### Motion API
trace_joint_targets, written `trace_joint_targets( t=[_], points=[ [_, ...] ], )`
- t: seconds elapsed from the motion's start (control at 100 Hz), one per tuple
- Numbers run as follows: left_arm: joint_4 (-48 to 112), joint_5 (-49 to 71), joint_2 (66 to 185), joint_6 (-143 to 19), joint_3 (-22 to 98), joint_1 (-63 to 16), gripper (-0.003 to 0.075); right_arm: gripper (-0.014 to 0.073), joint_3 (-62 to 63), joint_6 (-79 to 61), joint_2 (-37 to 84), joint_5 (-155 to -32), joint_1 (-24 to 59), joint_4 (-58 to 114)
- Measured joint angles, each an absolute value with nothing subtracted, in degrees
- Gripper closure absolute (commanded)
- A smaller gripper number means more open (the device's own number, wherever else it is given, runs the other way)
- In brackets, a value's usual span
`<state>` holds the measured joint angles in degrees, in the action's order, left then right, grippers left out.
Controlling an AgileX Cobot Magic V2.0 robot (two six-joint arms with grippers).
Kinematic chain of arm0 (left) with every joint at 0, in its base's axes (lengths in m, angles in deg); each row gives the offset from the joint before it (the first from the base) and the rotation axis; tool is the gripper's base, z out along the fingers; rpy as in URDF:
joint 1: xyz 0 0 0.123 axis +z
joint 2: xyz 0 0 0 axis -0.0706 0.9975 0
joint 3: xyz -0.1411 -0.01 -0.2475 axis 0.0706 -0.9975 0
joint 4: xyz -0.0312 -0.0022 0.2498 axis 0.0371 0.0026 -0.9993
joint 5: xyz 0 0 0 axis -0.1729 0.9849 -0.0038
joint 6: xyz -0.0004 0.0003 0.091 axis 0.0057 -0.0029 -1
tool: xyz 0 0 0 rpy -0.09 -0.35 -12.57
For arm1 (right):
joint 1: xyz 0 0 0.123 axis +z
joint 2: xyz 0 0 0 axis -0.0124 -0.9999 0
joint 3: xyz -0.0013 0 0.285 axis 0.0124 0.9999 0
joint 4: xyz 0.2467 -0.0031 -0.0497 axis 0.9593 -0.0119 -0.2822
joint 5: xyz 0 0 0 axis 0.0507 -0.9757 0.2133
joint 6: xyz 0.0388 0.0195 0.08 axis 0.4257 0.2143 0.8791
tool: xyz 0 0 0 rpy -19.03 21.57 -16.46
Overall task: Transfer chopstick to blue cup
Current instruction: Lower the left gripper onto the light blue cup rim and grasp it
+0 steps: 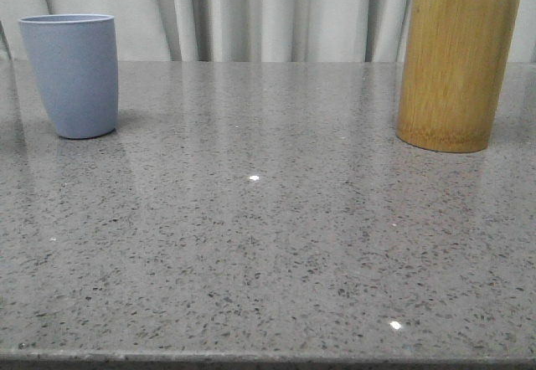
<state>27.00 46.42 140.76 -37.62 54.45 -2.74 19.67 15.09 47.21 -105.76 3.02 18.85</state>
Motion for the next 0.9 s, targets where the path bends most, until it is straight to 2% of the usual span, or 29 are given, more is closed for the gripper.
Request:
trace_joint_targets(
  t=[0.39, 0.58, 0.9],
  points=[
    [27.3, 50.0, 154.3, -38.0, 63.6, -9.7, 0.0239, 0.0653, 19.7, 15.1, 47.2, -103.6, 3.0, 18.8],
    [25.9, 51.4, 157.3, -38.0, 64.0, -10.4, 0.0280, 0.0653, 19.7, 15.1, 47.2, -103.0, 3.0, 18.8],
    [24.4, 54.5, 160.9, -38.0, 64.0, -10.4, 0.0281, 0.0653, 19.7, 15.1, 47.2, -102.9, 3.0, 18.8]
  ],
)
